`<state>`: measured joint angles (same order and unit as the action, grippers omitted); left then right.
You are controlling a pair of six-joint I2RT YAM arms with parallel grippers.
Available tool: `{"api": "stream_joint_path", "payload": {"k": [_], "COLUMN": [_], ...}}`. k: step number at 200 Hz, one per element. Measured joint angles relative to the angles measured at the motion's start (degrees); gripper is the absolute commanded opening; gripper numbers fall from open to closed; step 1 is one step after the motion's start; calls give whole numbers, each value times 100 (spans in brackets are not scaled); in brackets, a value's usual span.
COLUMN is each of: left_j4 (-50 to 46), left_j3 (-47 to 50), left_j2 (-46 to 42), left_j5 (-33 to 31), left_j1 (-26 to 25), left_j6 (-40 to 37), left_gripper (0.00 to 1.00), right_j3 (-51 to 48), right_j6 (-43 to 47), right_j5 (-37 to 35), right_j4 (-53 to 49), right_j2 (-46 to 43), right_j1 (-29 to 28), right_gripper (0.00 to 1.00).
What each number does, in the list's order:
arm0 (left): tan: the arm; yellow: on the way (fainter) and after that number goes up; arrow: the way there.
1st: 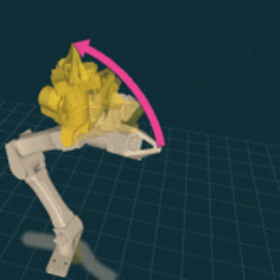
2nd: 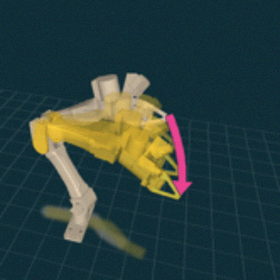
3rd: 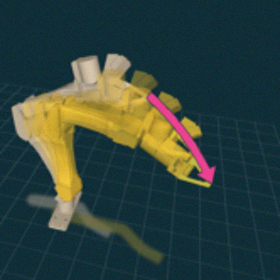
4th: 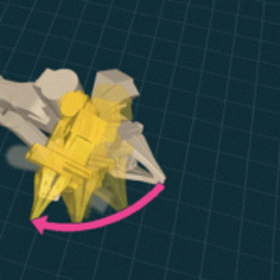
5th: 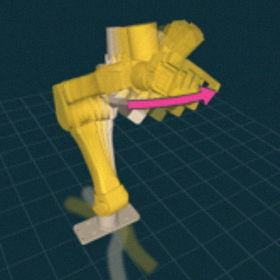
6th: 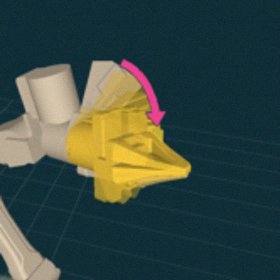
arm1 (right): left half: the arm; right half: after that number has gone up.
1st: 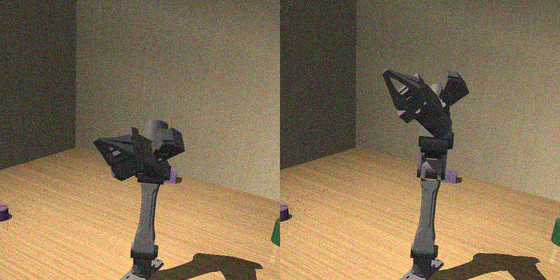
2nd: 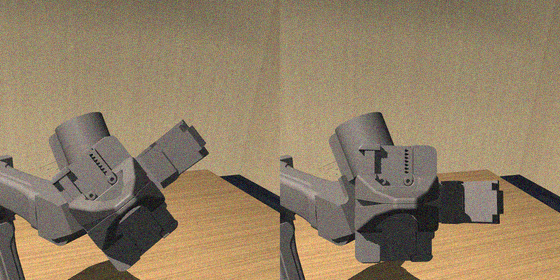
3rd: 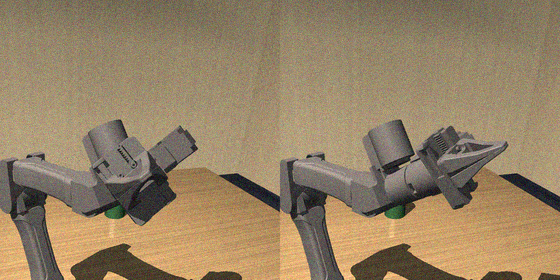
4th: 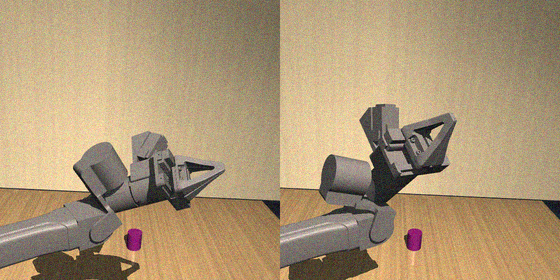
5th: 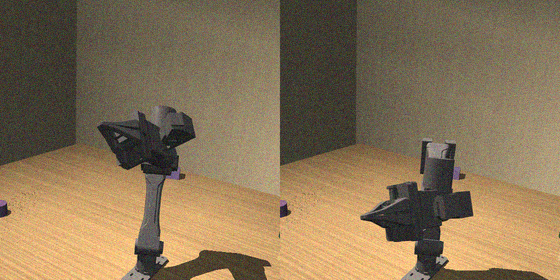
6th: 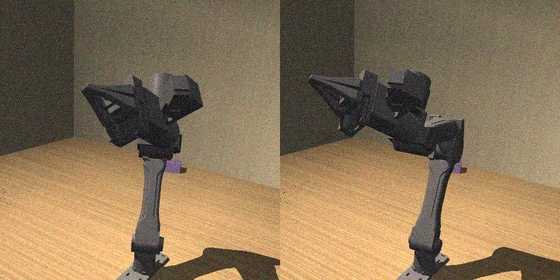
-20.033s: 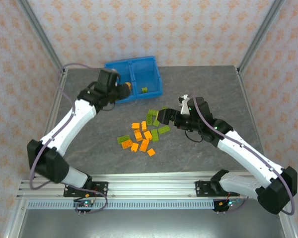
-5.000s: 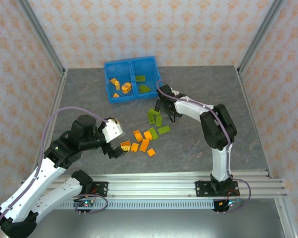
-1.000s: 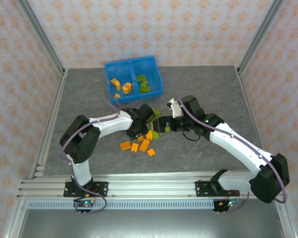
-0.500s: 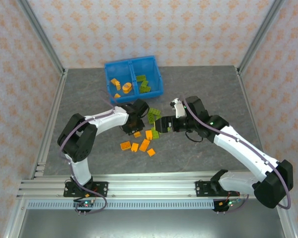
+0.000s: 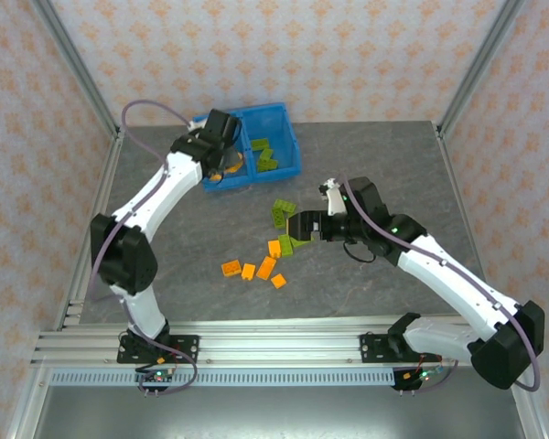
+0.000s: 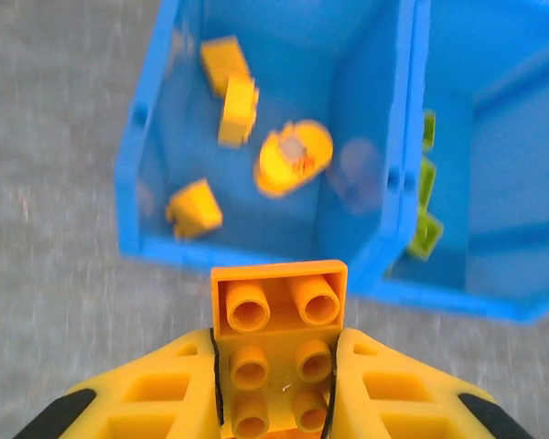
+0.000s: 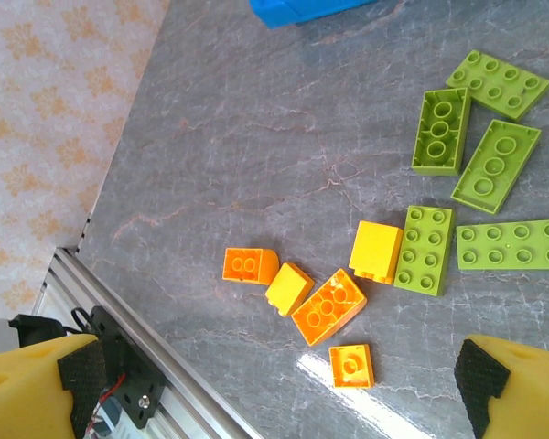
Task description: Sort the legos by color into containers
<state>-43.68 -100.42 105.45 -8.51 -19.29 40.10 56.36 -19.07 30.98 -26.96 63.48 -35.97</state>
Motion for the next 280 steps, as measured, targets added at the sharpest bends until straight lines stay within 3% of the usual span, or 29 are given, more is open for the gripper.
{"api": "stream_joint_path", "payload": {"k": [43,91,128,159,188,227,251,280], "left_j4": [-57,-219,-367,-396,-413,111,291,343], "left_j3": [-1869,-3912,-4363,-4310,-3279,-4,1478,3099], "left_j2": [1856,3554,3845,3722,2787,-289,-2092,-3495], "left_j5": [-118,-63,74,201,468,723,787,975], "left_j1": [396,680,734,734,730,546,31,-710], "left_j6": [-485,-774,-833,-833,-623,-201,-323,-719], "left_gripper": [28,38,52,53,53,50,50,55], "right_j3": [0,0,0,0,0,-122,-162,-164], "right_j6": [-85,-133,-192,-219,-282,-369,-365,-363], "right_j5": [-168,-304,-389,-424,-446,-573,-573,-555], "right_j4": [-7,-63,-153,-164,-96,170,306,446], "right_j2": [-293,-573,-719,-739,-706,-531,-356,-90], "right_j1": [0,0,0,0,0,0,0,0], "right_gripper": [99,99,99,99,99,99,99,99]}}
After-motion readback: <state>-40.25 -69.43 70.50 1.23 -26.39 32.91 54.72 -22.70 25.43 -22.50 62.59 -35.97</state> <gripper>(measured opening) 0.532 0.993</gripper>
